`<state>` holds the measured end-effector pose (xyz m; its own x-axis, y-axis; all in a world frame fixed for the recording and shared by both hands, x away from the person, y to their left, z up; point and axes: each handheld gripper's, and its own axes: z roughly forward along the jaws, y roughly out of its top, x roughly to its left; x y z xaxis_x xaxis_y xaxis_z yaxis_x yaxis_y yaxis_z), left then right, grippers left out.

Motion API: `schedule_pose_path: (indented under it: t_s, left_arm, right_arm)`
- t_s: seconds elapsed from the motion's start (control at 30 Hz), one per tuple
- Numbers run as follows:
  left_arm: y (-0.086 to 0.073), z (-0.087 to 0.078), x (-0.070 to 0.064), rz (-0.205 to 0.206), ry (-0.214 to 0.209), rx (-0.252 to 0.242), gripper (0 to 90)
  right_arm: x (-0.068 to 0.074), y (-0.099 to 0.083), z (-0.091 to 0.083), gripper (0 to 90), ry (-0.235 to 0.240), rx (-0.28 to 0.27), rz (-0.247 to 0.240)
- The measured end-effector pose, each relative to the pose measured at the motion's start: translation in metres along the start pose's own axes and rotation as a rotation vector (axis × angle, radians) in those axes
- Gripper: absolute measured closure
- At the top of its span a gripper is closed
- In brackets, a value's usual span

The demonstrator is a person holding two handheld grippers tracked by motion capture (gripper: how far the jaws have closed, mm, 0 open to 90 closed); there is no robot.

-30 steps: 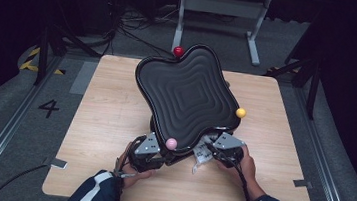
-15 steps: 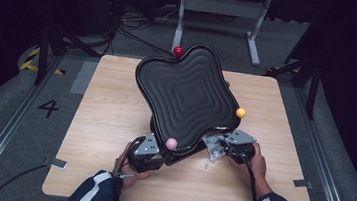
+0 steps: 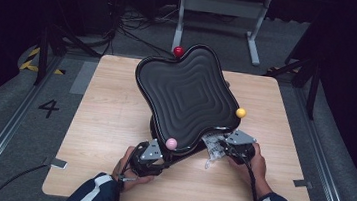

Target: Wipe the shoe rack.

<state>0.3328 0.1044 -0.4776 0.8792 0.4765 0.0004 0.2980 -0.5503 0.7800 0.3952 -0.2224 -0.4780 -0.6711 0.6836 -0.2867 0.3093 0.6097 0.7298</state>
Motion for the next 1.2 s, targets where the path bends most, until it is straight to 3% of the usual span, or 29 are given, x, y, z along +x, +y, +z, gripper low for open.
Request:
schedule_pose_path:
  t_s: [0.2,0.3,0.5,0.77,1.2]
  left_arm:
    - [-0.002,-0.001,0.000,-0.013,0.009,-0.009,60.0]
    - [-0.002,-0.001,0.001,-0.032,0.004,-0.014,65.0]
    - [-0.001,0.001,0.001,-0.012,0.004,-0.012,66.5]
    - [0.000,0.002,0.001,-0.028,-0.006,-0.011,68.3]
    - [0.000,0.002,0.001,-0.019,-0.010,-0.011,71.8]
  right_arm:
    - [0.001,0.000,0.000,79.4,-0.001,-0.002,0.004]
    - [0.001,0.000,0.000,79.4,-0.003,0.000,0.001]
    - [0.008,0.004,0.000,79.4,0.004,0.003,-0.020]
    - [0.032,0.015,0.000,79.4,0.055,-0.005,-0.080]
    - [0.076,0.030,-0.002,79.3,0.155,-0.043,-0.186]
